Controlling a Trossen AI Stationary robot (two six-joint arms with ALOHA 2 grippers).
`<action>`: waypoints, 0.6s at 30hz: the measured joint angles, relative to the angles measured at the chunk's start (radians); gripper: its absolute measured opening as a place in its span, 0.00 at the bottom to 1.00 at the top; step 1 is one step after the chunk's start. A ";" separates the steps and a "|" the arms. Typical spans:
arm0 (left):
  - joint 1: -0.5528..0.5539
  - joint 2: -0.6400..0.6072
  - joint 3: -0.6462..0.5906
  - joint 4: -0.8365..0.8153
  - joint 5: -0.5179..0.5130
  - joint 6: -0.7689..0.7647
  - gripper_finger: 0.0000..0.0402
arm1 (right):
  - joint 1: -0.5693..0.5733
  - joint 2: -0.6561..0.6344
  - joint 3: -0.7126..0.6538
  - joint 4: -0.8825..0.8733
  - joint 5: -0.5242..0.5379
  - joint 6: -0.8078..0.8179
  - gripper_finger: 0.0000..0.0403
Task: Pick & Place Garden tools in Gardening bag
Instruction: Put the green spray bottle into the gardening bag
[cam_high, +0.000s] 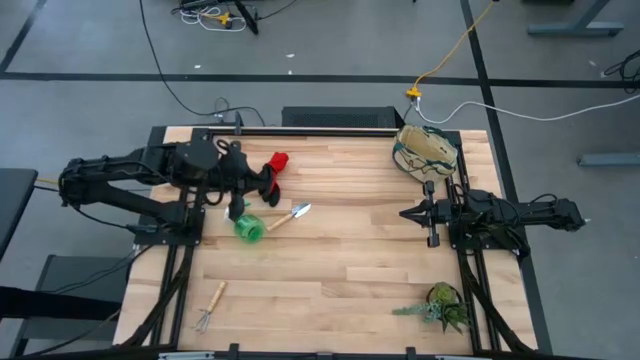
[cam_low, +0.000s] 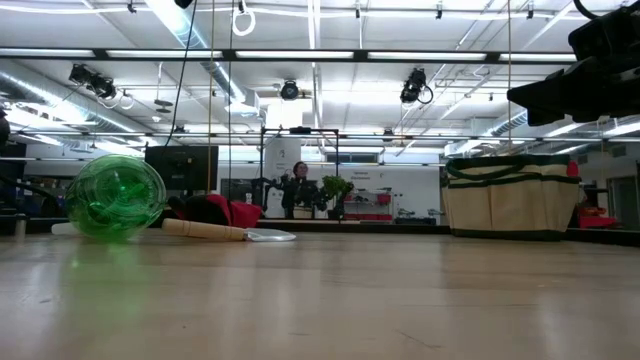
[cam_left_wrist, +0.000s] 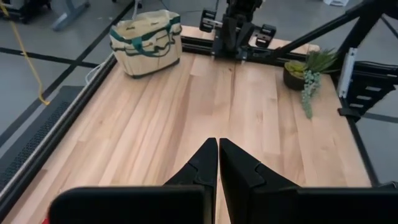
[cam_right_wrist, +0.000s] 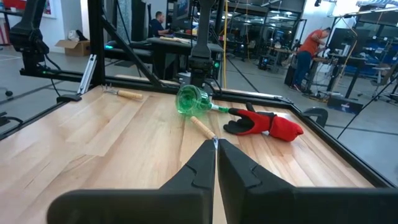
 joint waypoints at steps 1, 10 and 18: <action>0.000 0.000 0.000 0.000 -0.011 0.000 0.06 | 0.000 0.000 0.000 0.000 0.000 0.000 0.06; 0.001 -0.001 0.000 -0.001 -0.043 0.003 0.06 | 0.000 0.000 0.000 0.000 0.000 0.000 0.06; 0.001 -0.001 0.000 -0.043 -0.043 0.026 0.06 | 0.000 0.000 0.000 0.000 0.000 0.000 0.06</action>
